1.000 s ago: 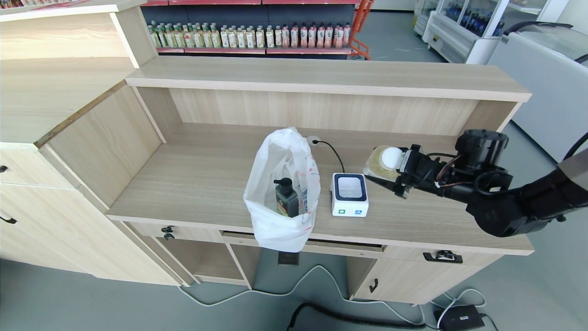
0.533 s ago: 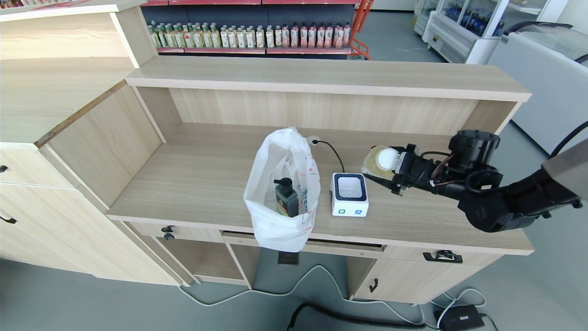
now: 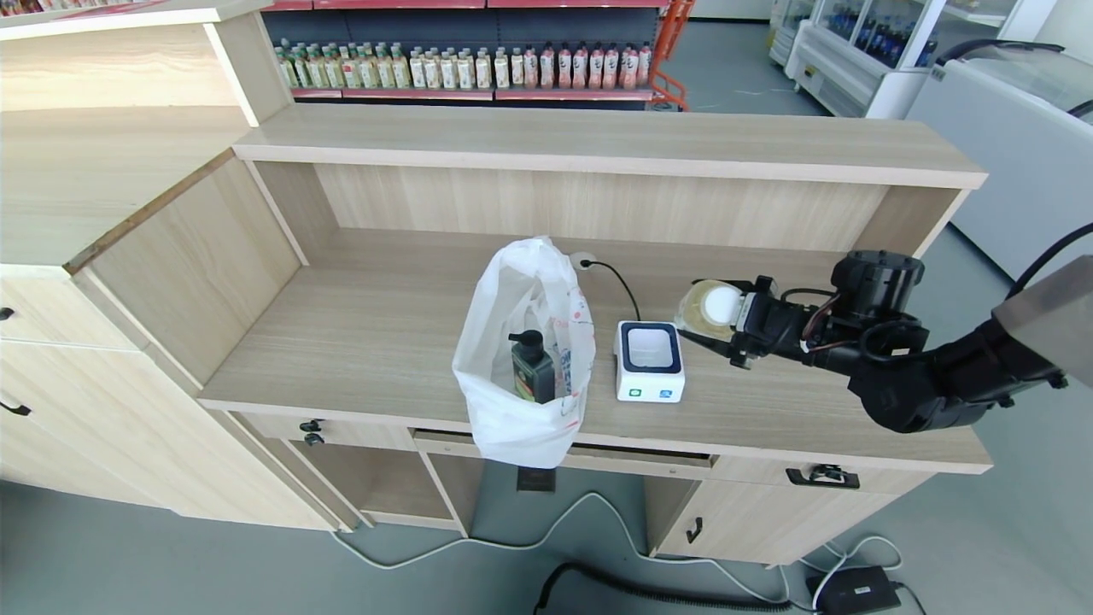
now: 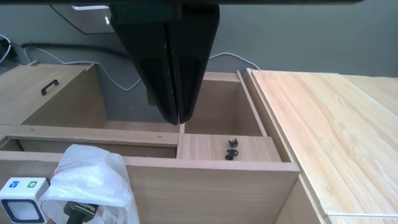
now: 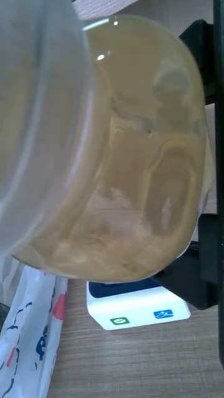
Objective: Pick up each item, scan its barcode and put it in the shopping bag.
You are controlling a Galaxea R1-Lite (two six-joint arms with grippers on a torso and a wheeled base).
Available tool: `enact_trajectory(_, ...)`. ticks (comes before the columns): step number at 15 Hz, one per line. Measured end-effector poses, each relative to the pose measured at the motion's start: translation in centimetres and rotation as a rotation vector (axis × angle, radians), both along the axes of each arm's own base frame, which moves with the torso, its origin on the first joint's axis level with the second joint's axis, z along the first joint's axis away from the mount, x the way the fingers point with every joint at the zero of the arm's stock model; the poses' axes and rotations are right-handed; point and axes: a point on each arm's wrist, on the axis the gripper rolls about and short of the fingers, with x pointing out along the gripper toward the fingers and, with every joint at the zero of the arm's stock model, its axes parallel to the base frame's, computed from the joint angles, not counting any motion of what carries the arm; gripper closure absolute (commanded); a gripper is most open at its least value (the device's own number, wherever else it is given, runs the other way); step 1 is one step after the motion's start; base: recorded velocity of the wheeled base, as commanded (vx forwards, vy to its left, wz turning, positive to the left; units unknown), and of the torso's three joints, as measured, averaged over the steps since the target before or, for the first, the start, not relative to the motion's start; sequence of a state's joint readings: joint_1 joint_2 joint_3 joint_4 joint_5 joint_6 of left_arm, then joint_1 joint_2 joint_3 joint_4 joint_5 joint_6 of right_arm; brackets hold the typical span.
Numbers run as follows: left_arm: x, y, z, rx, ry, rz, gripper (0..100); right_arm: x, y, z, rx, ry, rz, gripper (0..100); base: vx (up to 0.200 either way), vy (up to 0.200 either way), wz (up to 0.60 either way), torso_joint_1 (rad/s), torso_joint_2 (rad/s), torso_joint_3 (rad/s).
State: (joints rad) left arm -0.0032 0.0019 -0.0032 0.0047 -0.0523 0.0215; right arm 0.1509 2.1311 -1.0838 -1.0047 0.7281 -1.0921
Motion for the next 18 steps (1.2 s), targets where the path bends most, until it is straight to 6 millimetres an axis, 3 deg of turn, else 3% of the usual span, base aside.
enact_trajectory(9, 0.0, 0.0, 0.0, 0.0, 0.0, 0.0, 100, 0.2, 0.1, -1.0, -0.018, 0.007, 0.019, 100, 0.0, 0.0, 0.0, 0.0, 0.0, 0.0)
enact_trajectory(18, 0.0, 0.0, 0.0, 0.0, 0.0, 0.0, 100, 1.6, 1.5, -1.9, -0.006, -0.011, 0.057, 100, 0.0, 0.0, 0.0, 0.0, 0.0, 0.0)
